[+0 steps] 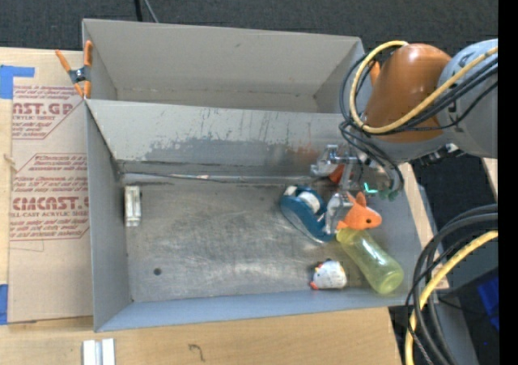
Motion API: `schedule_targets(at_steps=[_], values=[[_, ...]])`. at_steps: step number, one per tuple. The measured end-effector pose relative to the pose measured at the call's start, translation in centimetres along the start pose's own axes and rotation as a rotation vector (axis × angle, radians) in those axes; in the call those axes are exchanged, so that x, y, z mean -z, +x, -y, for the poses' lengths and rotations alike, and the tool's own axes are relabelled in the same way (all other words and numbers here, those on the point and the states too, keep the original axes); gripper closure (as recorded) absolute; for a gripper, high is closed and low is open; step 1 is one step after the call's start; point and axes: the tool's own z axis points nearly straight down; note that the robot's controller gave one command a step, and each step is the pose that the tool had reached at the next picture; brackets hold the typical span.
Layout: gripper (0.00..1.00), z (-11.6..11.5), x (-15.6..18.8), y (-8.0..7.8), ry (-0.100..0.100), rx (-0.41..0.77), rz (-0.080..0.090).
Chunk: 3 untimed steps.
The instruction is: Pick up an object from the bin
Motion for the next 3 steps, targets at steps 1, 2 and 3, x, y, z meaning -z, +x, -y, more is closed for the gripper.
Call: schedule_targets(at_steps=[1, 2, 3], values=[[0.0, 0.0, 0.4, -0.2, 0.001, 0.001, 0.008], [0.0, -0.5, -2.8, -1.0, 0.001, -0.112, 0.017], [0.0, -1.0, -6.6, -0.7, -0.001, -0.207, 0.005]])
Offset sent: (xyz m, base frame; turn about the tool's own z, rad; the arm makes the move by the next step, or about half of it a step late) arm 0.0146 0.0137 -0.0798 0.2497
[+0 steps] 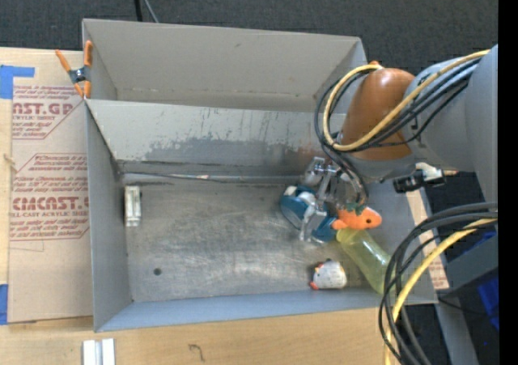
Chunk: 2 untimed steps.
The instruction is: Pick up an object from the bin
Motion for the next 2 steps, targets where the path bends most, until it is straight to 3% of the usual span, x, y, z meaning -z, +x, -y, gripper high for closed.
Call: schedule_targets(at_steps=[1, 2], values=[[0.0, -0.8, 2.0, -0.6, -0.001, -0.061, 0.004], [0.0, 6.5, -0.7, 1.1, -0.015, -0.149, 0.004]])
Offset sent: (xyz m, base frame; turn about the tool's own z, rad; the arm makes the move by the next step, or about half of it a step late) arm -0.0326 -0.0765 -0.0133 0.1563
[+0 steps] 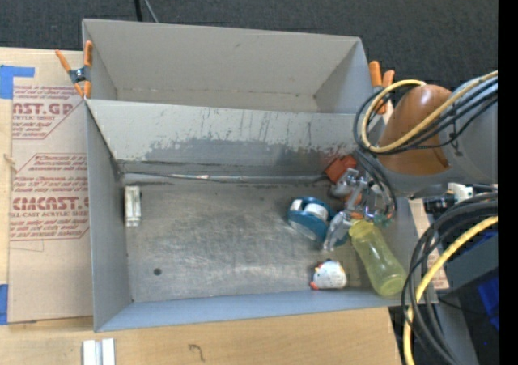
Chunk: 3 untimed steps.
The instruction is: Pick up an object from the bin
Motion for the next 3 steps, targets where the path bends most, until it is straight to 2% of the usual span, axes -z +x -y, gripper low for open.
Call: schedule_targets(at_steps=[1, 3], values=[[1.0, -6.27, 0.26, -0.96, 0.024, -0.162, 0.004], [1.0, -6.27, 0.47, -0.84, 0.024, -0.163, 0.003]])
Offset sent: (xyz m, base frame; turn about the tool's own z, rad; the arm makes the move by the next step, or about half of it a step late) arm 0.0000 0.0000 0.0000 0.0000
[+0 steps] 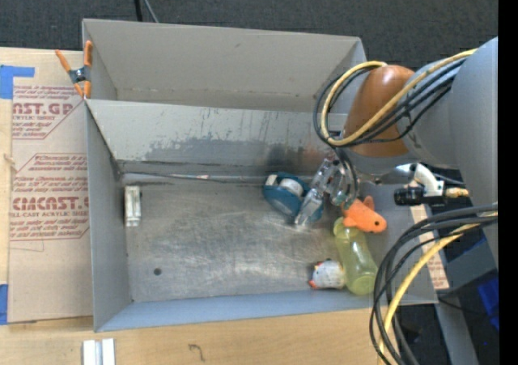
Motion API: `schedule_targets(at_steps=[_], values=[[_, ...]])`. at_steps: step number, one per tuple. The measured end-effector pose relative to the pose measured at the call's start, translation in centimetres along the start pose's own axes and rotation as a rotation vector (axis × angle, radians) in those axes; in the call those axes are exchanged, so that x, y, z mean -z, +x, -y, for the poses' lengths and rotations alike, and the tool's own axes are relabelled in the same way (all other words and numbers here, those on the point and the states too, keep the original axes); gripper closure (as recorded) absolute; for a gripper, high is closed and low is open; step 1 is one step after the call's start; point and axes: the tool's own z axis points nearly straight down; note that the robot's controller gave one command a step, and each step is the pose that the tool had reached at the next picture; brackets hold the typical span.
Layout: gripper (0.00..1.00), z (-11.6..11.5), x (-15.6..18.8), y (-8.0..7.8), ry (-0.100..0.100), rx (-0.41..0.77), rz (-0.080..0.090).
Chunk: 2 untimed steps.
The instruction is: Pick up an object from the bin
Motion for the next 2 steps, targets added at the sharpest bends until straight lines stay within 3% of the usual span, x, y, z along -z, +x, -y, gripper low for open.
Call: schedule_targets(at_steps=[2], values=[[1.0, -0.2, 3.2, 0.5, -0.004, 0.001, -0.01]])
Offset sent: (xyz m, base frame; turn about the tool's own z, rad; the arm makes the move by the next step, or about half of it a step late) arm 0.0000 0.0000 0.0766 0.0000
